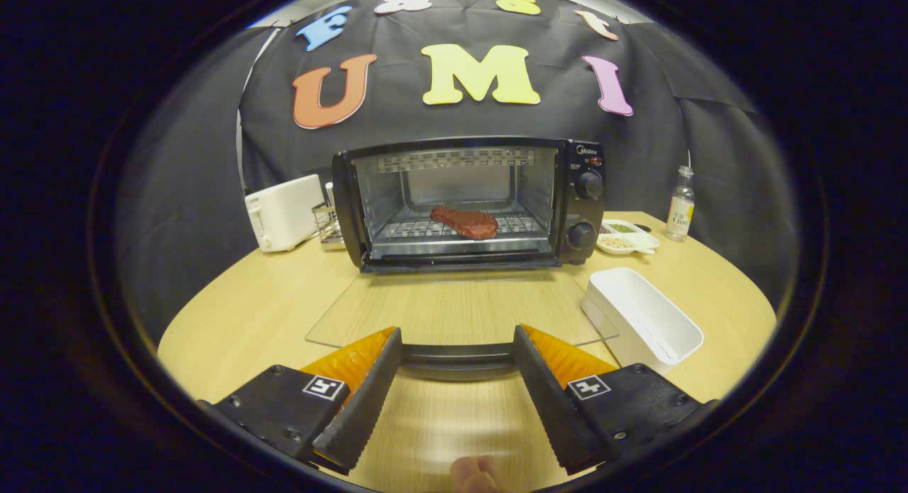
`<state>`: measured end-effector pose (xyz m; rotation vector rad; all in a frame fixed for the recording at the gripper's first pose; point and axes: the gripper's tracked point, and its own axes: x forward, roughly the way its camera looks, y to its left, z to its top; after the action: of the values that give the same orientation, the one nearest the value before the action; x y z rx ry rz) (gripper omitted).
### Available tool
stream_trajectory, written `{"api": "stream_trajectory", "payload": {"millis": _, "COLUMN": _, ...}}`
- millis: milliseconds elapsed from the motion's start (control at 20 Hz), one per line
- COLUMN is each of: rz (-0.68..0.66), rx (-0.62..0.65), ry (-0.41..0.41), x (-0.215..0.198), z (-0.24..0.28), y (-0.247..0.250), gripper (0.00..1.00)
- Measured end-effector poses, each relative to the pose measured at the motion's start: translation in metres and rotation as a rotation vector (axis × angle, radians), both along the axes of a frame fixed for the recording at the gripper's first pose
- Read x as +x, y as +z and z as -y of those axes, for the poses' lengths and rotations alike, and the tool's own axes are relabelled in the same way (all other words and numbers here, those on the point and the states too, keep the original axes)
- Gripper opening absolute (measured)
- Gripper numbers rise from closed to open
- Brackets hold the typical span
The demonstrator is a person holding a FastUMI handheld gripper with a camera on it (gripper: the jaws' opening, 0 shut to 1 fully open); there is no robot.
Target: Open the toaster oven, put the food inside, and close the toaster oven door.
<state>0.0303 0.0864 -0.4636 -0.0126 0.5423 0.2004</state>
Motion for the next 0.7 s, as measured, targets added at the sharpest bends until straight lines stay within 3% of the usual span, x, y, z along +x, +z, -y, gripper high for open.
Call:
{"api": "stream_trajectory", "payload": {"millis": 350, "rz": -0.122, "rx": -0.002, "ry": -0.004, "x": -0.019, "z": -0.003, "y": -0.032, "gripper": 0.99}}
{"api": "stream_trajectory", "payload": {"millis": 700, "rz": -0.081, "rx": -0.014, "ry": -0.036, "x": -0.013, "z": -0.005, "y": -0.018, "gripper": 0.99}}
